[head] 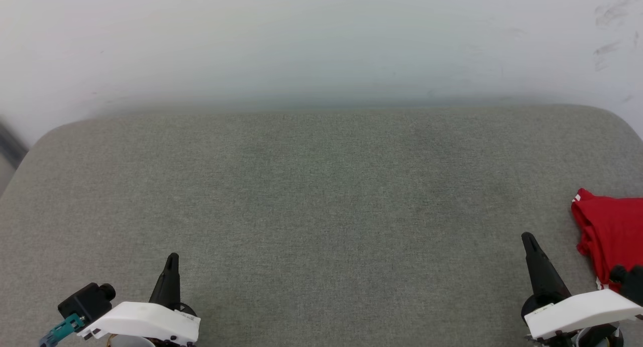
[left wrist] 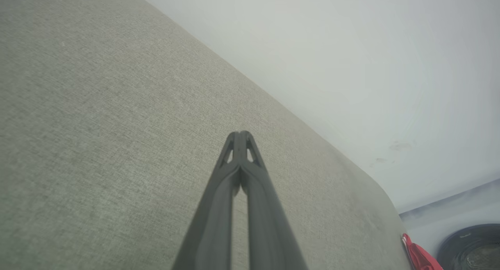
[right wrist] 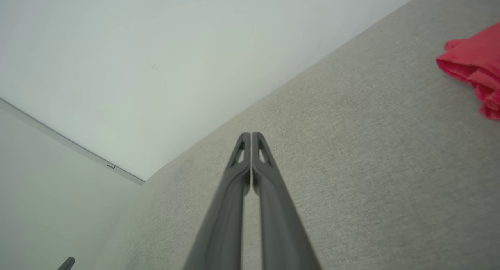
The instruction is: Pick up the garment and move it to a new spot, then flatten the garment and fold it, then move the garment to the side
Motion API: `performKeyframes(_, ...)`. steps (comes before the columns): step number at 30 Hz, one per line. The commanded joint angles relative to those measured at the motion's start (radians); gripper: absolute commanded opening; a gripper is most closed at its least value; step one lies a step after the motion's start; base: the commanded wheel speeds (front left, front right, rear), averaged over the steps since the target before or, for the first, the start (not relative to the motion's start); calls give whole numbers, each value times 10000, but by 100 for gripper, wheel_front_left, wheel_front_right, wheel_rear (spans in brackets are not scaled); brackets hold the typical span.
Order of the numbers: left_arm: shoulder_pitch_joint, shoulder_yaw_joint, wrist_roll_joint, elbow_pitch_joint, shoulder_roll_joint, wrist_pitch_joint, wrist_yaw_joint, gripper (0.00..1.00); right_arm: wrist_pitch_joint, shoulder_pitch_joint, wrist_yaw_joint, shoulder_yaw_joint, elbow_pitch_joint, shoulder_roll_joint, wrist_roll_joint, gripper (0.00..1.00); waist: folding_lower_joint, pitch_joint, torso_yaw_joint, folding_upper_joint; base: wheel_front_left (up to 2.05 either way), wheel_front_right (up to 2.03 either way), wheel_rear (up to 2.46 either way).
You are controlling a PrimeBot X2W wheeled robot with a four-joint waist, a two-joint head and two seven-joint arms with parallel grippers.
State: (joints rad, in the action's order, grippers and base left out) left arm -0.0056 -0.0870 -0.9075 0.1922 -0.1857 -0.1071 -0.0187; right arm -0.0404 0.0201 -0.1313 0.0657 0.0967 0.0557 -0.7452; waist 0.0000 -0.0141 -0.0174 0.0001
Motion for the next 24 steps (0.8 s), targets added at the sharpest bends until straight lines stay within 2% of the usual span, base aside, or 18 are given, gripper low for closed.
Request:
performKeyframes(1, -291, 141, -269, -80, -19, 81, 73, 0, -28, -330, 2, 40, -57, -15, -338, 0, 0, 2, 3, -1, 0, 0, 0)
performKeyframes(24, -570, 781, -2611, 121, 449, 803, 572, 0, -281, -688, 3, 197, 469, -32, -3201, 0, 0, 47, 48, -1, 0, 0, 0)
